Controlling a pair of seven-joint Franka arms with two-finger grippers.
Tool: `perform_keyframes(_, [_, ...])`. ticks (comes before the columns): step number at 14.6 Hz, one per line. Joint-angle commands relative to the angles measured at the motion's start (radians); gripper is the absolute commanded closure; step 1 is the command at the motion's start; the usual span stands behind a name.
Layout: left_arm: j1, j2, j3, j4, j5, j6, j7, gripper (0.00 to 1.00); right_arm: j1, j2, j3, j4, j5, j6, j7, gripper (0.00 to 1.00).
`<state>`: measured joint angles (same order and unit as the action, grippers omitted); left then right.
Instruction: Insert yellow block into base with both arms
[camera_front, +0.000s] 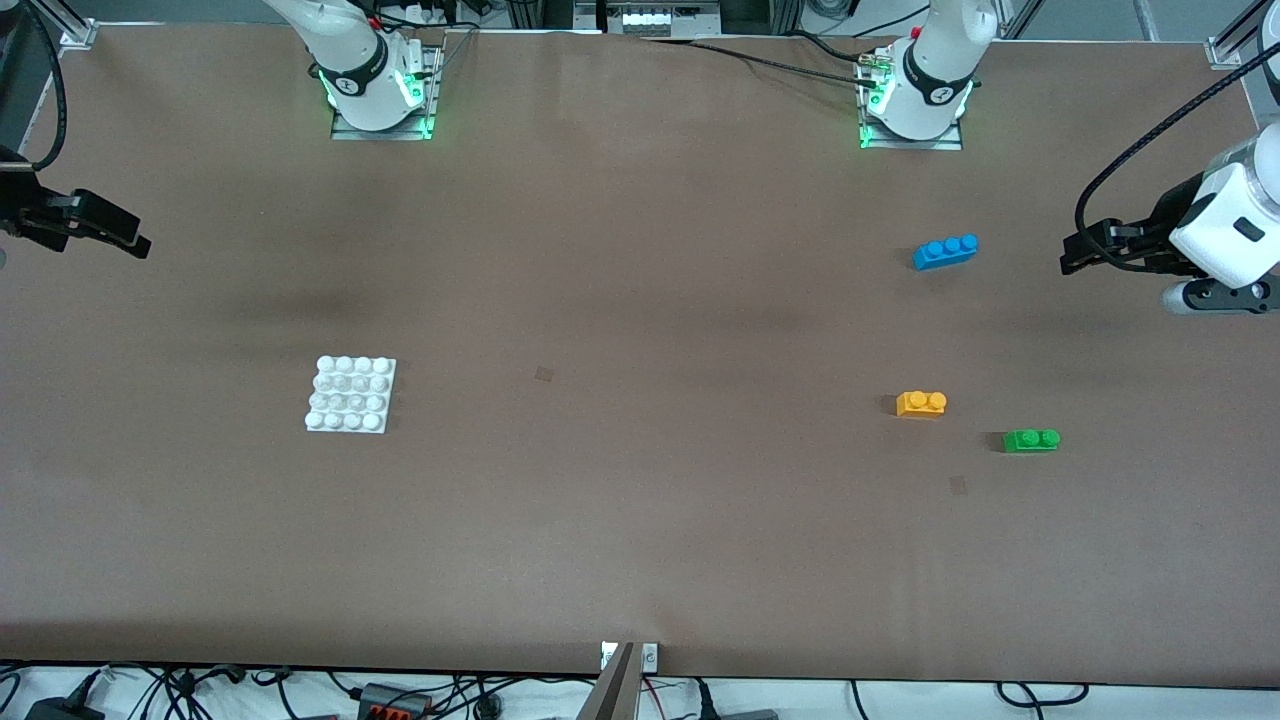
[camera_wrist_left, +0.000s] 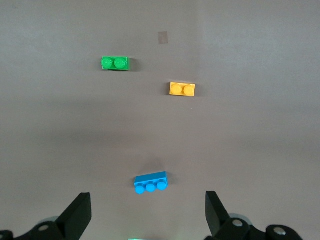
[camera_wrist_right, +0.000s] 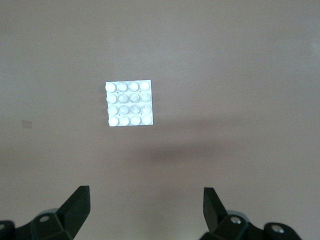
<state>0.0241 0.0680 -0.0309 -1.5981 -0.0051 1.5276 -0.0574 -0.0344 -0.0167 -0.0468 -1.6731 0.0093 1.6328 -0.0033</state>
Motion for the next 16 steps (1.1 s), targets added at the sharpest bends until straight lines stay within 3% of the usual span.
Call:
perform_keyframes(1, [0.008, 0.001, -0.006, 0.009, 0.019, -0.006, 0.019, 0.0, -0.005, -0.006, 0.013, 0.003, -0.011, -0.001, 0.006, 0.0])
perform_keyframes(13, [0.007, 0.001, -0.006, 0.01, 0.02, -0.023, 0.018, 0.0, -0.009, 0.014, 0.013, 0.004, -0.011, -0.007, 0.009, 0.0])
perform_keyframes(16, [0.007, 0.001, -0.006, 0.01, 0.02, -0.023, 0.018, 0.0, -0.01, 0.066, 0.013, 0.004, -0.012, -0.036, 0.006, 0.0])
